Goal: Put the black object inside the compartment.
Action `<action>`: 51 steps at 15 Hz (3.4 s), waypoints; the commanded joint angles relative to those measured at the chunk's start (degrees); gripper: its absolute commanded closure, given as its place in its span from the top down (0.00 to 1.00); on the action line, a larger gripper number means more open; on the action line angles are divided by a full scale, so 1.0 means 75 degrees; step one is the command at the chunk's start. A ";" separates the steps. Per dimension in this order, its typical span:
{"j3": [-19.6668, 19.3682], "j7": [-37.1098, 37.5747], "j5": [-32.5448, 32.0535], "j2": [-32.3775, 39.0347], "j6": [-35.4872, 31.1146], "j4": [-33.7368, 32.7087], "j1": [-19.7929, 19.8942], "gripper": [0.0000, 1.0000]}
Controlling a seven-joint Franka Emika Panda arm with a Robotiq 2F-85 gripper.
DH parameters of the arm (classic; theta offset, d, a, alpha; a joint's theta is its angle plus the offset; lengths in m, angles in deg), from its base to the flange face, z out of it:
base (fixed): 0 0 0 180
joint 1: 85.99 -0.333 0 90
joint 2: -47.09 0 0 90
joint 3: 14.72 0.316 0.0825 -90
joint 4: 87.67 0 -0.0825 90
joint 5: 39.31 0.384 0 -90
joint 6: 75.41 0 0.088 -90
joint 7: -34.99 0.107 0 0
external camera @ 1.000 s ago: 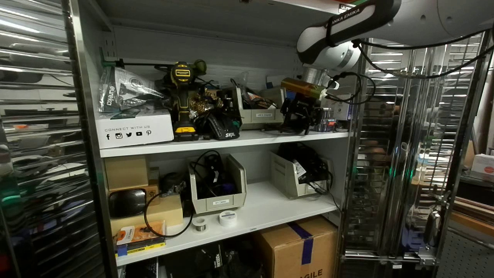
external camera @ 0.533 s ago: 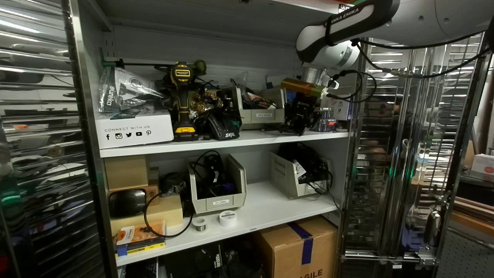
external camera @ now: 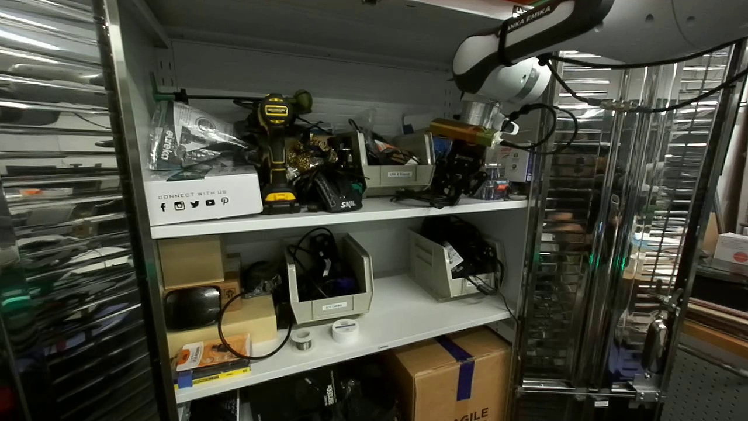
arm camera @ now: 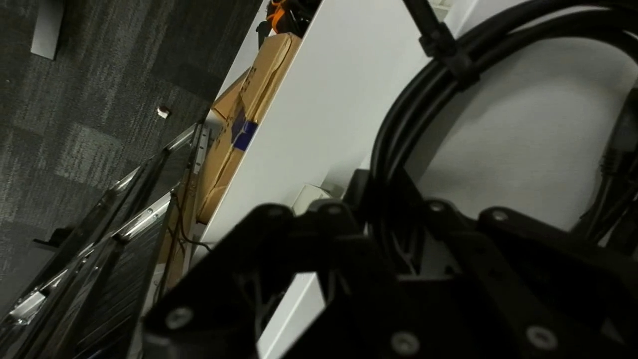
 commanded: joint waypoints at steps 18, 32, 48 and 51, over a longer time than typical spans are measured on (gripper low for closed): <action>0.0726 0.3499 -0.4866 -0.4234 -0.8005 0.6223 0.0027 0.04; 0.1032 0.5624 -0.5827 -0.1527 -0.7793 0.2546 0.0175 0.04; 0.0692 0.3956 -0.2795 0.1102 -0.5188 -0.1993 -0.0256 0.47; 0.1015 0.3435 -0.2346 0.1218 -0.4886 -0.2246 -0.0072 0.70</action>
